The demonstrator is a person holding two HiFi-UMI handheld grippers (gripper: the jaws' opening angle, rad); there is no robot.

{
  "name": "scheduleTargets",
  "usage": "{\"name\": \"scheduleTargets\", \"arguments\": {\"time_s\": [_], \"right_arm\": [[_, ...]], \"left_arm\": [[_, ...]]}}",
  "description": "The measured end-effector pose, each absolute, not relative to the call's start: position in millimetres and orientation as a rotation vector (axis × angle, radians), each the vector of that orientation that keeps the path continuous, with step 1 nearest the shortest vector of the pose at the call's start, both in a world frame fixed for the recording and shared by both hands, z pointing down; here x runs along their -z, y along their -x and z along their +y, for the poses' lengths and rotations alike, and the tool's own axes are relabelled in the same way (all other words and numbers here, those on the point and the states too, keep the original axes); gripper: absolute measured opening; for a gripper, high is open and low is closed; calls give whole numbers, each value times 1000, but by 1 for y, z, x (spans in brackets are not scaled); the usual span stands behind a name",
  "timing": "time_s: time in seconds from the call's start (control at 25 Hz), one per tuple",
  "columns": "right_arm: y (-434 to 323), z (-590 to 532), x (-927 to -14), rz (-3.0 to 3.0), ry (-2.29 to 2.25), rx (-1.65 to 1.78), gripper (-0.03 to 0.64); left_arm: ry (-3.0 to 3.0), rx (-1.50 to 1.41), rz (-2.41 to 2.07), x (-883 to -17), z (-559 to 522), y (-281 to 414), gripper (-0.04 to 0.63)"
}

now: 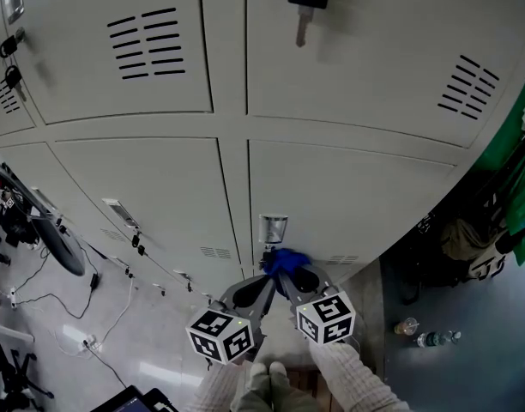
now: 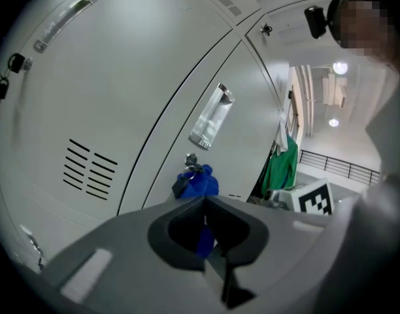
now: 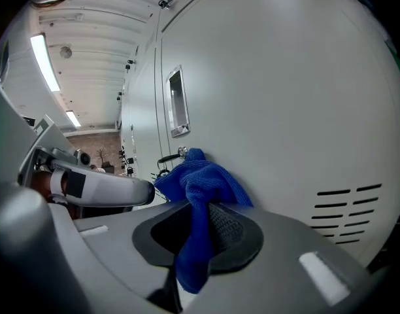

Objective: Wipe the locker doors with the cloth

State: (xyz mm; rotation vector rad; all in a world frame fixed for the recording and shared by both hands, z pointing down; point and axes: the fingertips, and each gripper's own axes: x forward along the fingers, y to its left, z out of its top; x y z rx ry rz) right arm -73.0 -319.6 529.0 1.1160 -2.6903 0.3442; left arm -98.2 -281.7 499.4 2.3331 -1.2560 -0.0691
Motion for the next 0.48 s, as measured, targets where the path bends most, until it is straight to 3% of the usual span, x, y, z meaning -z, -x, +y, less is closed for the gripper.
{"name": "scheduleTargets", "arguments": {"time_s": [0.48], "right_arm": [[61, -312, -508, -2704, -1151, -344, 57]], "left_arm": [[-2389, 98, -1237, -481, -279, 86, 6]]}}
